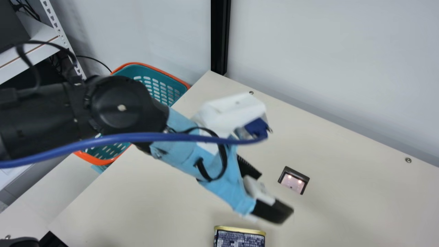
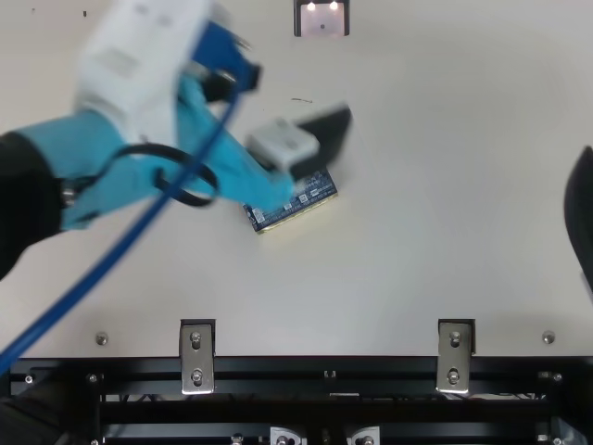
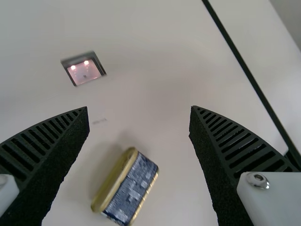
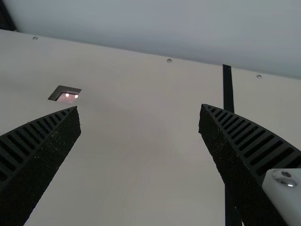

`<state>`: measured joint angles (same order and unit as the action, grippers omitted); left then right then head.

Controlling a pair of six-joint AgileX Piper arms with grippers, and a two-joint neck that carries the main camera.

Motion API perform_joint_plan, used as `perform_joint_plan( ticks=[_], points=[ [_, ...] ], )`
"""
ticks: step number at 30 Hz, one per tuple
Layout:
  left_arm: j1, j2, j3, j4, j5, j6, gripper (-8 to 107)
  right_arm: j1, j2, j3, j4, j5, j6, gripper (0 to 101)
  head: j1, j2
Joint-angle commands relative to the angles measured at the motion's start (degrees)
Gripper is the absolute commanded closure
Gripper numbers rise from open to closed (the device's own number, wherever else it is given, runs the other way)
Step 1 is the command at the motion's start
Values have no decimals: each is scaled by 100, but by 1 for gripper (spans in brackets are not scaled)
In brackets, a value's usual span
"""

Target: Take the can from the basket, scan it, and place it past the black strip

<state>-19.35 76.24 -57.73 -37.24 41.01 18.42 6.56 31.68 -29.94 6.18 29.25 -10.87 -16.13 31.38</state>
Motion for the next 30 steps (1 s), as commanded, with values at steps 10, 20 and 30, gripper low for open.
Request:
perform_joint_plan(
  ticks=[10, 20, 30],
  points=[
    [156, -173, 209, -18, -996, -126, 9, 495, 1239, -817, 603, 42, -982, 0, -24, -515],
    [156, -173, 209, -18, -996, -126, 9, 478, 1818, -1339, 1498, 454, -2169, 0, 204, -1693],
    [156, -173, 209, -18, -996, -126, 9, 195, 2154, -1678, 2382, 967, -3359, 0, 770, -2241]
  ],
)
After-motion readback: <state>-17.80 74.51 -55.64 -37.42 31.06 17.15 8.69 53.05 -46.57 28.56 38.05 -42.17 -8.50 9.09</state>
